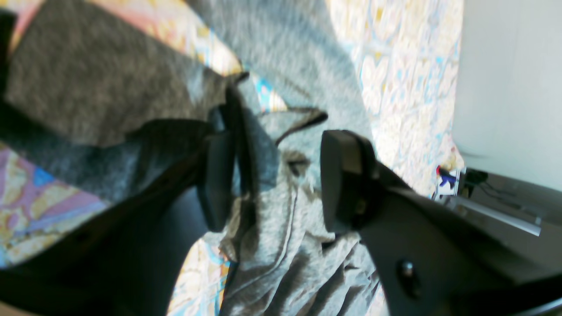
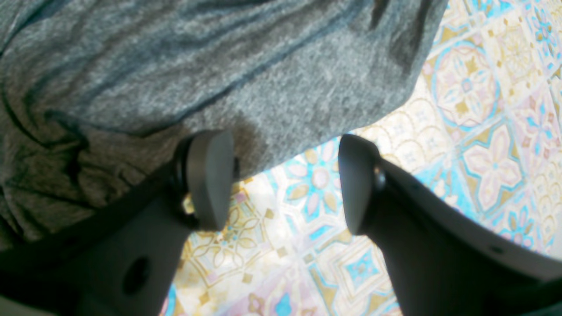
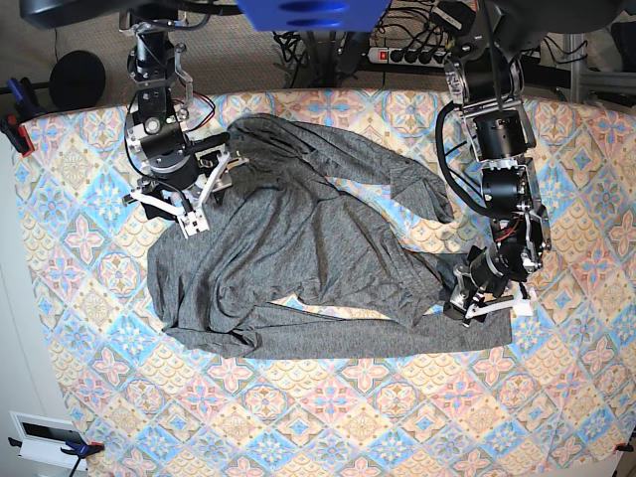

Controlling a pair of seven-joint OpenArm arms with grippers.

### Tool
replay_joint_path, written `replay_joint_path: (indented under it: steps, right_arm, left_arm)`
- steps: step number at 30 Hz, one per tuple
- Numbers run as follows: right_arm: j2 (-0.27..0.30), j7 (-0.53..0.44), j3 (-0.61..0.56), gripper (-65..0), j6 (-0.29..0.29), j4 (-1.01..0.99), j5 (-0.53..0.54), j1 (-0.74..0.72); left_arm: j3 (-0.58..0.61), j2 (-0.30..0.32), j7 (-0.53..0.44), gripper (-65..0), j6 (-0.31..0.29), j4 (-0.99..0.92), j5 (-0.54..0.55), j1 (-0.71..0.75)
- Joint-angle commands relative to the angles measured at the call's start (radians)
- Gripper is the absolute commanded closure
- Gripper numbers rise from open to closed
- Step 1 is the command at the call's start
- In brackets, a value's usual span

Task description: Layout the t-shirt on the table in an organized manner, then fold the t-shirt properly

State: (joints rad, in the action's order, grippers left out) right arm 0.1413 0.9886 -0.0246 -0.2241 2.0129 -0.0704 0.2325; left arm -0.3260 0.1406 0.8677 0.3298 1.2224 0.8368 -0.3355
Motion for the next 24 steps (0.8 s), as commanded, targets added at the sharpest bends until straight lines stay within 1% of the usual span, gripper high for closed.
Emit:
replay_joint_path:
  steps: [1,3,4,7,8,10,11,13,15,17,21,24]
  right_arm:
    - [0.005,-0.017,0.002,-36.8,0.004,0.015,-0.001,-0.008]
    - [0.005,-0.017,0.002,-36.8,0.004,0.015,-0.001,-0.008]
    - [0.005,-0.017,0.002,-36.8,0.004,0.015,-0.001,-0.008]
    - [0.005,-0.017,0.002,-36.8,0.004,0.015,-0.001,-0.008]
    - [0.005,-0.017,0.002,-36.8,0.004,0.015,-0.001,-0.008]
    - [0.005,-0.017,0.002,-36.8,0.004,0.015,-0.001,-0.008]
    - [0.005,-0.017,0.002,-36.8,0.004,0.015,-0.001,-0.008]
    - [0.005,-0.017,0.002,-36.8,0.004,0.015,-0.001,-0.008]
    - [0.005,-0.017,0.002,-36.8,0.004,0.015,-0.001,-0.008]
    - [0.005,-0.017,0.002,-36.8,0.004,0.015,-0.001,-0.009]
    - [0.005,-0.017,0.002,-36.8,0.004,0.015,-0.001,-0.009]
    - [0.005,-0.017,0.002,-36.8,0.004,0.015,-0.001,-0.012]
  left_arm:
    - [0.001,0.009,-0.008,-25.6,-0.008,0.006,0.012,-0.026]
    - [-0.006,0.011,-0.012,-19.0,-0.008,-0.036,0.016,-0.027]
    - [-0.006,0.012,-0.018,-17.2,-0.008,-0.054,0.019,-0.029]
    - [-0.002,0.014,-0.078,-12.4,-0.008,-0.102,0.016,-0.029]
    - [-0.005,0.015,-0.089,-9.5,-0.008,-0.118,0.016,-0.027]
    - [-0.005,0.021,-0.094,-1.5,-0.008,-0.151,0.016,-0.027]
    - [0.001,0.032,-0.094,0.0,-0.008,-0.168,0.02,-0.027]
    - [0.001,0.035,-0.083,0.0,-0.008,-0.171,0.025,-0.026]
    - [-0.006,0.037,-0.046,0.0,-0.008,-0.166,0.031,-0.026]
    - [-0.008,0.038,-0.015,0.0,-0.01,-0.114,0.069,-0.018]
    - [-0.006,0.04,0.089,0.0,-0.01,0.132,0.163,0.065]
    - [0.0,0.04,0.181,0.0,-0.01,0.326,0.183,0.132]
